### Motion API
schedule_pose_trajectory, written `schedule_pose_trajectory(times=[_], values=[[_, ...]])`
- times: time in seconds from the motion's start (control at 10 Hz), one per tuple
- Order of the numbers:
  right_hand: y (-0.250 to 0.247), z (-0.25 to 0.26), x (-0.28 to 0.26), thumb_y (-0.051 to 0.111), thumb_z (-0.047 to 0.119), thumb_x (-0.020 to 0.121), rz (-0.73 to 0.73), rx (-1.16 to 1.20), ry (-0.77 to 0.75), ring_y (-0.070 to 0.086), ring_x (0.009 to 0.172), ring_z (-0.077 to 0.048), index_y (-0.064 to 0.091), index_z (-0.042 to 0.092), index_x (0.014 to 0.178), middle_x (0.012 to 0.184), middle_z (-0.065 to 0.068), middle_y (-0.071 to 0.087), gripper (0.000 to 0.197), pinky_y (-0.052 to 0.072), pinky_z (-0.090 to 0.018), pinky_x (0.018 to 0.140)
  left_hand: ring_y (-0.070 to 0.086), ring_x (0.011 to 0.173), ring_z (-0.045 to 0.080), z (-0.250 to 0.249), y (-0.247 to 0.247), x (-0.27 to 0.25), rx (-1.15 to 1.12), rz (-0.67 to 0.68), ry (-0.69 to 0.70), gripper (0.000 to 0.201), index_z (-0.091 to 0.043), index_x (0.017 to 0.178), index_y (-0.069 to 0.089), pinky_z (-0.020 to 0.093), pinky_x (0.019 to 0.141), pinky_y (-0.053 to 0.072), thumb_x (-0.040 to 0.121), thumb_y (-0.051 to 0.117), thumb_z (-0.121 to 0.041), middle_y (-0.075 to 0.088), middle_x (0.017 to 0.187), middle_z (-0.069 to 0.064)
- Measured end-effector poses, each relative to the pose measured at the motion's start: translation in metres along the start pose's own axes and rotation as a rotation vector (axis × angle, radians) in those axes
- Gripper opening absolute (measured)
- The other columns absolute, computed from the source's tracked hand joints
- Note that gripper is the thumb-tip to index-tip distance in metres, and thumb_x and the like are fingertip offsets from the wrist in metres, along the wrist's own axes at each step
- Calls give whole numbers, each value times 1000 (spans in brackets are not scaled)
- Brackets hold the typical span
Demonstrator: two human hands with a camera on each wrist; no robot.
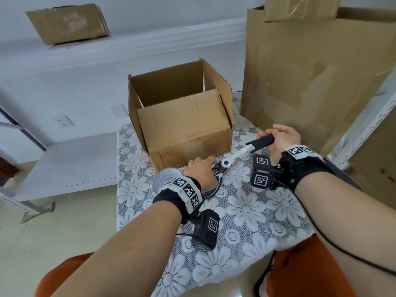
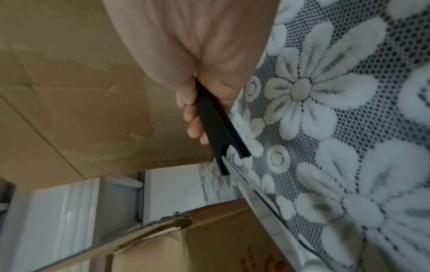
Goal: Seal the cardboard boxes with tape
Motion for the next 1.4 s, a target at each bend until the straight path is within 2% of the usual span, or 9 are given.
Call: schedule_pose_trajectory(times=[0.4,0.7,0.8,0.9,1.0,1.1,1.2,1.3,1.4], values=[[15,-7,-9,38,-9,96,150,-53,27,63,68,-30,51,-2,105,76,-18,53,17,57,-44,75,39,125,31,2,2,2,-10,-25,24,63,-30,141,39,44,103,38,84,53,-5,43,136,11],[31,-23,-28,38,6,102,348,-73,184,67,85,-41,46,-5,105,87,-28,62,14,56,-47,76,50,119,26,-9,-2,3,-221,-29,75,69,-24,138,45,40,97,49,76,70,-8,50,133,8],[29,-29,-27,43,10,101,425,-140,262,66,90,-39,45,-7,113,100,-30,63,21,57,-42,68,57,110,24,-11,-1,3,-281,-47,88,64,-17,134,49,37,92,51,76,75,-14,57,125,6],[32,-39,-35,54,0,93,541,-430,308,67,82,-32,53,-10,110,100,-24,65,19,56,-36,57,62,99,23,-16,-1,6,-437,-40,79,57,-13,122,55,36,83,55,73,82,-21,63,111,5],[31,-41,-26,61,-8,83,509,-612,288,67,77,-34,60,-10,94,88,-22,66,11,57,-44,69,62,88,19,-23,-1,7,-571,24,77,49,-13,118,55,31,74,52,77,80,-19,63,107,6],[31,-37,-3,73,2,68,508,-867,204,67,90,-44,64,-6,89,87,-22,71,24,52,-59,85,60,85,16,-22,-3,6,-617,57,107,49,-15,125,52,27,69,48,83,77,-23,63,109,5],[32,-27,1,73,13,78,446,-1229,79,64,72,-31,60,-1,92,87,-16,68,24,54,-36,65,64,97,20,-11,-9,7,-638,58,82,42,-15,123,56,31,82,53,87,73,-26,65,114,7],[35,-24,8,69,28,85,369,-1425,28,53,72,-26,44,13,72,76,-10,54,31,41,-28,59,66,90,19,3,-15,8,-674,83,78,26,-13,114,61,33,87,57,90,69,-22,69,108,11],[36,-19,16,64,20,86,200,-1273,-92,52,77,-28,53,4,81,82,-12,57,19,44,-33,68,66,85,18,14,-18,7,-771,65,91,5,-10,96,66,35,86,58,92,66,-13,70,102,14]])
Point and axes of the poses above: each hand's wrist, its own x-axis towards the middle knuckle, its own y-axis out of the palm, z = x × y, the point moved 5 cm from there along x, towards the middle knuckle
